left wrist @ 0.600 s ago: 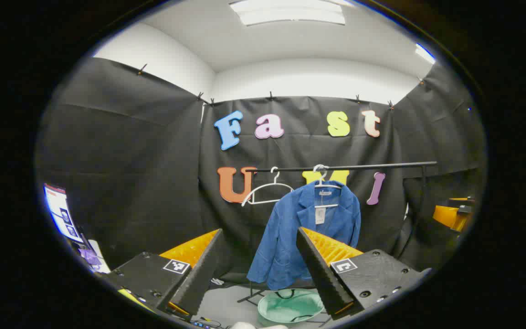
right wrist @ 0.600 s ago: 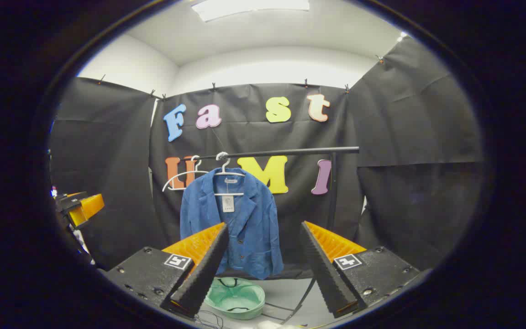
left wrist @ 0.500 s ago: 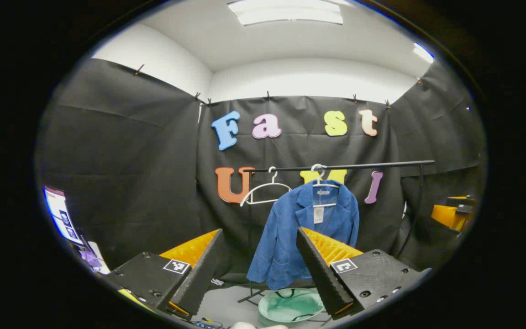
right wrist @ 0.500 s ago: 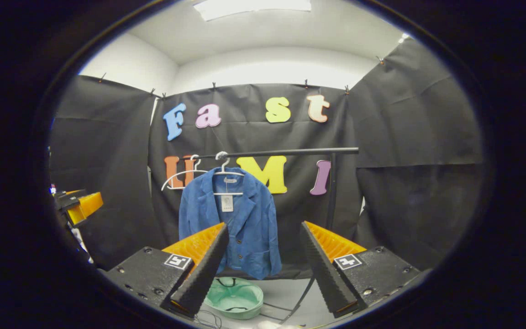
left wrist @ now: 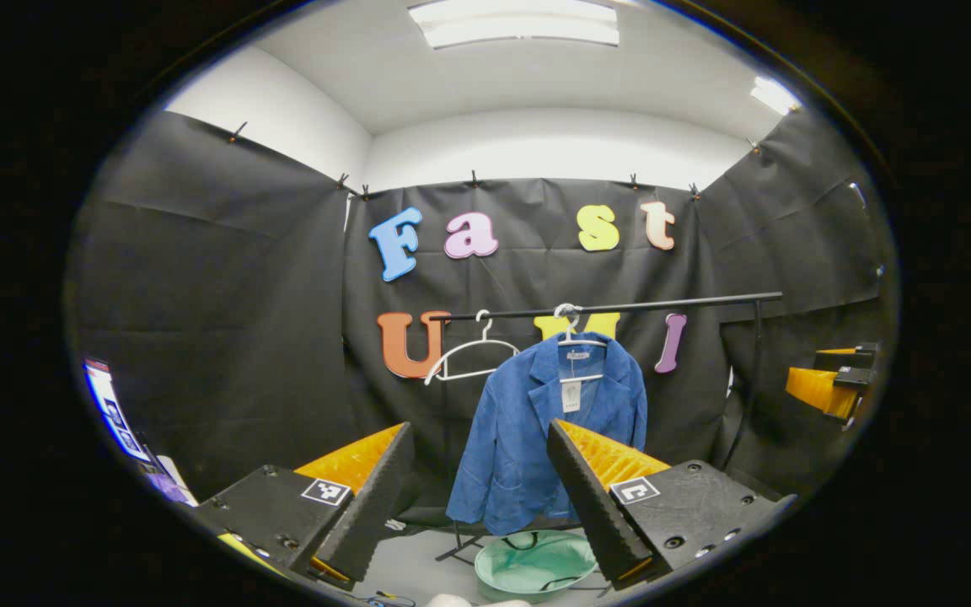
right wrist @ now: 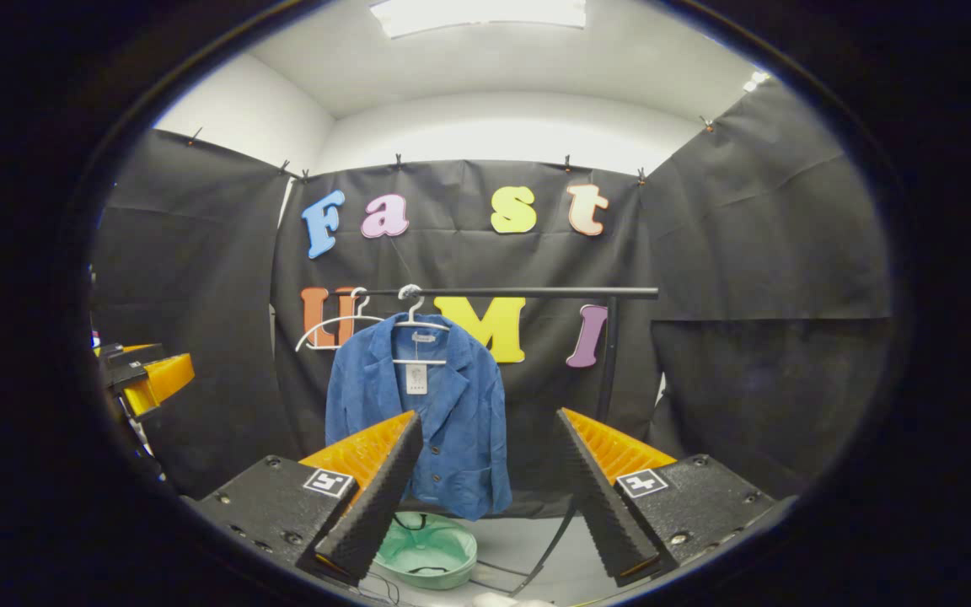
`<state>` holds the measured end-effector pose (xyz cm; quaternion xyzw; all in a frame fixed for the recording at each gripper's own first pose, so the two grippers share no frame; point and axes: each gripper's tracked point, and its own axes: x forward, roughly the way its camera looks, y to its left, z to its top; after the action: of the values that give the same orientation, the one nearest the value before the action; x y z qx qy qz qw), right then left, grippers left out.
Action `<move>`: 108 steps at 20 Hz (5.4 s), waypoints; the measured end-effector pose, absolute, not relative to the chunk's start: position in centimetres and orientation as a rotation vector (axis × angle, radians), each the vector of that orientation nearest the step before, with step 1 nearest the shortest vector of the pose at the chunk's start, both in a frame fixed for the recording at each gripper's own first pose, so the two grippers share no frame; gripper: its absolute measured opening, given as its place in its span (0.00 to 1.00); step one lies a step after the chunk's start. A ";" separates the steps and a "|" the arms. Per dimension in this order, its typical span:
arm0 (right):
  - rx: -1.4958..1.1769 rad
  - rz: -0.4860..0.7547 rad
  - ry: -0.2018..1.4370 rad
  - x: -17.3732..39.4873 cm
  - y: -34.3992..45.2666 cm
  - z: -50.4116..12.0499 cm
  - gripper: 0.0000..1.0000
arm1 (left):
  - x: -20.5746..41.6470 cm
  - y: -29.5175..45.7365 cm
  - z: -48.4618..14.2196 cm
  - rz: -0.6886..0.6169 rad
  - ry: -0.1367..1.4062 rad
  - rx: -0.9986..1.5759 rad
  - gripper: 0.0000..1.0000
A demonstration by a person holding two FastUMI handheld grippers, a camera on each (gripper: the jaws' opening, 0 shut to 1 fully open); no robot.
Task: Grasp the clothes on the hanger with both hands and then place them into the laundry hamper below.
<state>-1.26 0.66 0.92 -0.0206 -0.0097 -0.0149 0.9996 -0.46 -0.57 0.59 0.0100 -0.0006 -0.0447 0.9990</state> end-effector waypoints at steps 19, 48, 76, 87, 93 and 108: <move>-0.044 0.040 0.055 11.9 -0.2 -4.0 0.99 | 10.3 -6.6 -1.8 -0.075 -0.027 0.017 1.00; -0.040 0.252 0.093 44.0 7.6 -6.9 0.87 | 38.6 -14.2 -11.8 0.006 0.042 0.021 1.00; -0.040 0.324 0.108 43.1 4.2 -8.8 0.07 | 36.5 -12.7 -11.8 0.029 0.093 0.049 0.00; 0.154 0.361 0.176 44.0 0.8 -8.4 0.07 | 35.1 -8.0 -10.5 0.096 0.095 0.043 0.00; 0.249 0.368 0.213 44.9 -1.4 -7.0 0.07 | 35.1 -6.2 -9.4 0.117 0.096 0.034 0.05; 0.415 0.368 0.148 47.2 -4.6 0.1 0.07 | 36.9 -3.0 -4.4 0.160 0.051 0.067 0.00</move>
<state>47.24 -4.58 0.13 0.2046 0.0729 0.1816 0.9591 36.88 -3.05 -4.38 0.0334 0.0254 0.0798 0.9959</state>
